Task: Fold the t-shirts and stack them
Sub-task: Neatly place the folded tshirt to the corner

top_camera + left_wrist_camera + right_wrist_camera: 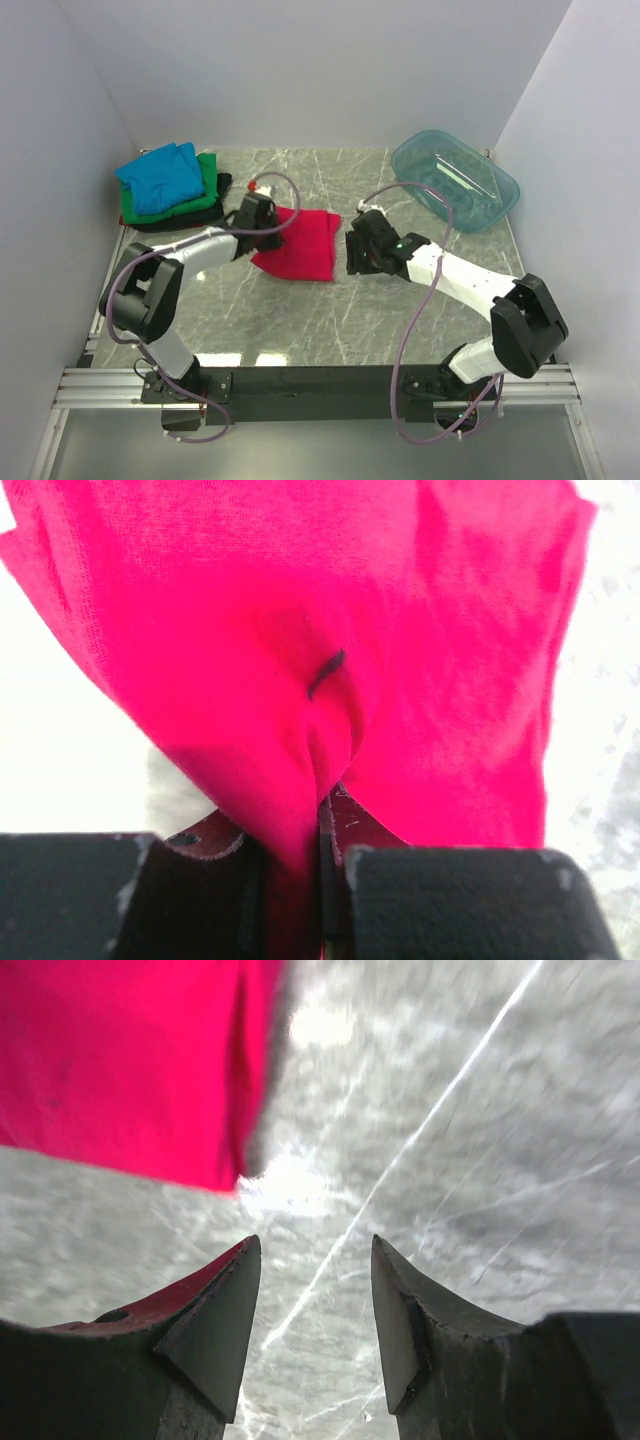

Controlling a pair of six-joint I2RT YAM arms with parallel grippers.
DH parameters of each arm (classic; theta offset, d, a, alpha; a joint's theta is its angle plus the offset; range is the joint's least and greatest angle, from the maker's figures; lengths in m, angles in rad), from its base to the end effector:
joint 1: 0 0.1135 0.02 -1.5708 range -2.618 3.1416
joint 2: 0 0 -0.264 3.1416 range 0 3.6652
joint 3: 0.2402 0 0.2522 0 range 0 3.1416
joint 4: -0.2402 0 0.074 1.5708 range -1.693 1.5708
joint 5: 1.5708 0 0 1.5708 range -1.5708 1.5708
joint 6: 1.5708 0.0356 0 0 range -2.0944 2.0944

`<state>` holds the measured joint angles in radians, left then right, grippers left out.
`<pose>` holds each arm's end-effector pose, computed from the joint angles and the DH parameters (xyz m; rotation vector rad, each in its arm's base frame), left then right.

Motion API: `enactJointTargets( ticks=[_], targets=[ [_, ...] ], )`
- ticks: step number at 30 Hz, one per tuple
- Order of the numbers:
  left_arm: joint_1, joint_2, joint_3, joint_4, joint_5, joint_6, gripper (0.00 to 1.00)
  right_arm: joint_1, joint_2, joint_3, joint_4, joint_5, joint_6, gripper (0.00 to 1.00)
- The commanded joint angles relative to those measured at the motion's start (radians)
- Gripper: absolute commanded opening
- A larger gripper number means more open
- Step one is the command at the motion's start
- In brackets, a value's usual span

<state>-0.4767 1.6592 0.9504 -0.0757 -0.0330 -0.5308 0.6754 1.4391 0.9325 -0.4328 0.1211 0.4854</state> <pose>0.3079 -0.1577 0.1852 -0.0813 2.3993 -0.4459 0.2315 0.1799 0.2206 -0.1901 2.5237 0.3249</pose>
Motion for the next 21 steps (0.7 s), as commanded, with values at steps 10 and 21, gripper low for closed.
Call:
enactJointTargets(
  ticks=[10, 21],
  targets=[
    [0.219, -0.007, 0.344, -0.220, 0.059, 0.258, 0.00, -0.054, -0.055, 0.031, 0.055, -0.055, -0.071, 0.56],
    [0.363, 0.120, 0.718, -0.363, 0.107, 0.383, 0.00, -0.062, -0.037, -0.004, 0.106, -0.113, -0.083, 0.56]
  ],
)
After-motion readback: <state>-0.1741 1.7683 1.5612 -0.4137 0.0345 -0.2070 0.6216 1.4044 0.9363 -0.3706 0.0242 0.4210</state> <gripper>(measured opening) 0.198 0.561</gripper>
